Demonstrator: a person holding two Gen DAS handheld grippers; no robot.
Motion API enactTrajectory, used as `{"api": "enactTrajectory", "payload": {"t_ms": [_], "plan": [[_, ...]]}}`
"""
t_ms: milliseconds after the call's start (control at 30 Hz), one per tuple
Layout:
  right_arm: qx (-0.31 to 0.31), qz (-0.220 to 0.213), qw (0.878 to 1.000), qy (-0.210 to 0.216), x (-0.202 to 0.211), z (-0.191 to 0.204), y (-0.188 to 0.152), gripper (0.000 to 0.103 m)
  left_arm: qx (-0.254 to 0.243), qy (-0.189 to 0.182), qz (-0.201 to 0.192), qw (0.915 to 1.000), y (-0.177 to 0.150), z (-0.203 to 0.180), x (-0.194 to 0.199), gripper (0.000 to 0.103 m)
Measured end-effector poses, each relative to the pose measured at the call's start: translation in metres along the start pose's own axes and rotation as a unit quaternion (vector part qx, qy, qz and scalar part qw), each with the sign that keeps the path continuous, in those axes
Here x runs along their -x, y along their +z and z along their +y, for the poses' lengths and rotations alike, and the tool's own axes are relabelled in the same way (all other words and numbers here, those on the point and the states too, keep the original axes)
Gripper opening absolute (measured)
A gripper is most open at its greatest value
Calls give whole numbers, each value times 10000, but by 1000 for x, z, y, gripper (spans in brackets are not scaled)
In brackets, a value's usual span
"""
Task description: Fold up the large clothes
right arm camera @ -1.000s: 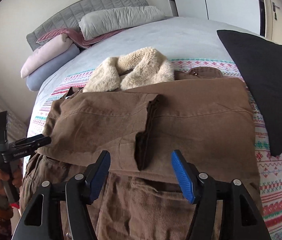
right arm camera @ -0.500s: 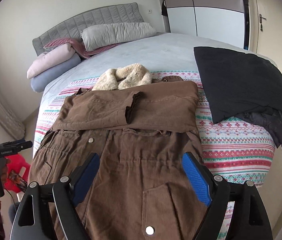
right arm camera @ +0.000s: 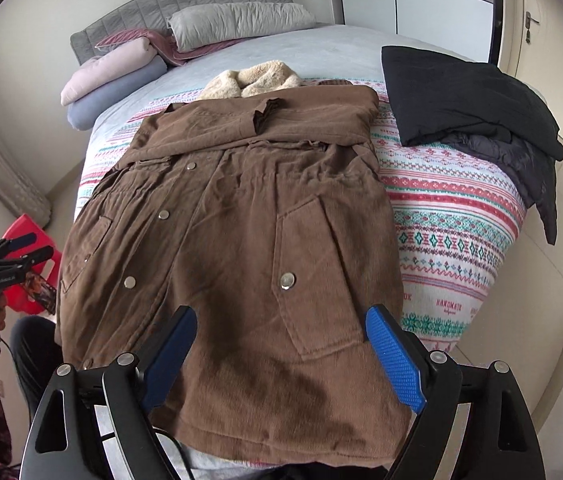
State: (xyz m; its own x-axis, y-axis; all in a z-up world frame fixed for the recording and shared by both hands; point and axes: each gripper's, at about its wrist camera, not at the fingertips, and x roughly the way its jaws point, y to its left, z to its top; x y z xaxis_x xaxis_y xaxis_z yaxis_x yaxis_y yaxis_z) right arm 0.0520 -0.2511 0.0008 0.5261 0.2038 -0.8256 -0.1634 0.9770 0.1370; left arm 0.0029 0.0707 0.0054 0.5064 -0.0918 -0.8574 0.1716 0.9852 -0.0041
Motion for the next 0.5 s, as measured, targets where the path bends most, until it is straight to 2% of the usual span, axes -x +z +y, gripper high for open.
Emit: {"api": "enactTrajectory", "payload": {"t_ms": [133,233,400,500], "plan": [[-73,138,9999,19,7,-11,-24,88,70,-639,499,9967,-25,15,-14,91],[-224,245,9994,36,10,-25,-39,88,367,-1093,780,9903,-42,39,-22,91],[-385,349,9979,391,9,-44,-52,88,1234,-1913,1098,9675,-59,87,-44,91],[-620,368,9957,577,0,-62,-51,88,1678,-2069,1190,9565,-65,107,-66,91]]}}
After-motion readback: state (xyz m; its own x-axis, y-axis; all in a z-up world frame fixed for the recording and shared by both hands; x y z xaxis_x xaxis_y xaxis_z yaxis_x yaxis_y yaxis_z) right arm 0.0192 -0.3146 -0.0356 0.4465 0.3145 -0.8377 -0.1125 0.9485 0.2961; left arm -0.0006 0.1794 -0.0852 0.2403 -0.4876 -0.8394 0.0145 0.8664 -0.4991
